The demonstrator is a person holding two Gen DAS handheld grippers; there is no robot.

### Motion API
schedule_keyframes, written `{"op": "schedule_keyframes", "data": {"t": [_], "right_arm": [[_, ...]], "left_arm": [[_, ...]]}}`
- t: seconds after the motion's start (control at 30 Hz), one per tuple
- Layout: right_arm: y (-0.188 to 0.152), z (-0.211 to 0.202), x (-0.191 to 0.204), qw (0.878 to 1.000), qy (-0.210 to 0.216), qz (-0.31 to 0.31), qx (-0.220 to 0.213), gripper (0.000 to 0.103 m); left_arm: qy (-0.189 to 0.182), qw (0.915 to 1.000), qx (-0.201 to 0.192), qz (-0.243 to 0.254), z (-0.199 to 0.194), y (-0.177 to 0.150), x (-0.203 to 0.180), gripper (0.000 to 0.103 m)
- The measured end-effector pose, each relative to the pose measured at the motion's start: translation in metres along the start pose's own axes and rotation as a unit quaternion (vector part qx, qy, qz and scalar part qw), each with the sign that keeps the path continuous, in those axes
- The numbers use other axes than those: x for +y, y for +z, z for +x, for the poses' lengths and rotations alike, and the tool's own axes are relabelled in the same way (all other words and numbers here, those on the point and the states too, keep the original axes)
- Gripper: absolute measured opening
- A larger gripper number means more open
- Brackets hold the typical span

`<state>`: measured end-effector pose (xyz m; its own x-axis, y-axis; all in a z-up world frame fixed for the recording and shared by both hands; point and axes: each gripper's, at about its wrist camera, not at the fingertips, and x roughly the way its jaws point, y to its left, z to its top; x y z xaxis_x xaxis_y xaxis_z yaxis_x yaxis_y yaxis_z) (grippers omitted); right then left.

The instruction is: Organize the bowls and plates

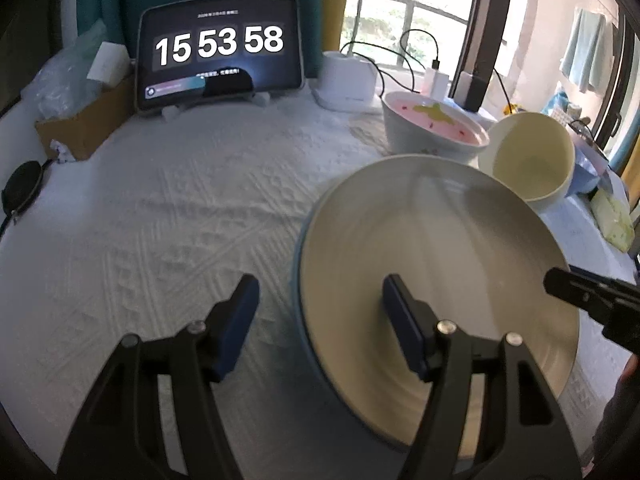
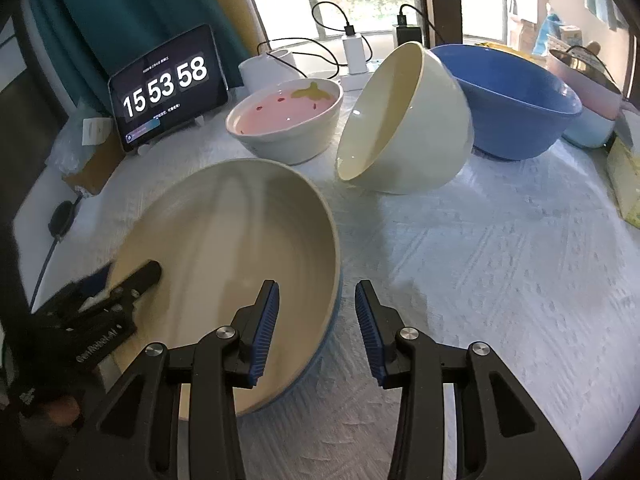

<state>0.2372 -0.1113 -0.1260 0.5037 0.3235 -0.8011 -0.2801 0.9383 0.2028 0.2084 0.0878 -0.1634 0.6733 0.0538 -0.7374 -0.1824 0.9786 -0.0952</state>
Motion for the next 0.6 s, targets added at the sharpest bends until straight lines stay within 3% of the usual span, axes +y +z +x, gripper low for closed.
{"op": "schedule_keyframes", "data": {"t": [0.17, 0.4, 0.6], "right_arm": [[-0.002, -0.010, -0.006, 1.000, -0.004, 0.005, -0.008, 0.042], [-0.001, -0.024, -0.020, 1.000, -0.006, 0.015, -0.025, 0.042], [-0.003, -0.037, -0.032, 0.999, -0.005, 0.023, -0.042, 0.042]], "left_arm": [[0.000, 0.9999, 0.009, -0.013, -0.007, 0.000, 0.000, 0.066], [0.007, 0.9990, -0.044, -0.002, -0.039, 0.008, -0.011, 0.066], [-0.010, 0.9975, -0.070, 0.009, -0.059, 0.015, -0.029, 0.066]]}}
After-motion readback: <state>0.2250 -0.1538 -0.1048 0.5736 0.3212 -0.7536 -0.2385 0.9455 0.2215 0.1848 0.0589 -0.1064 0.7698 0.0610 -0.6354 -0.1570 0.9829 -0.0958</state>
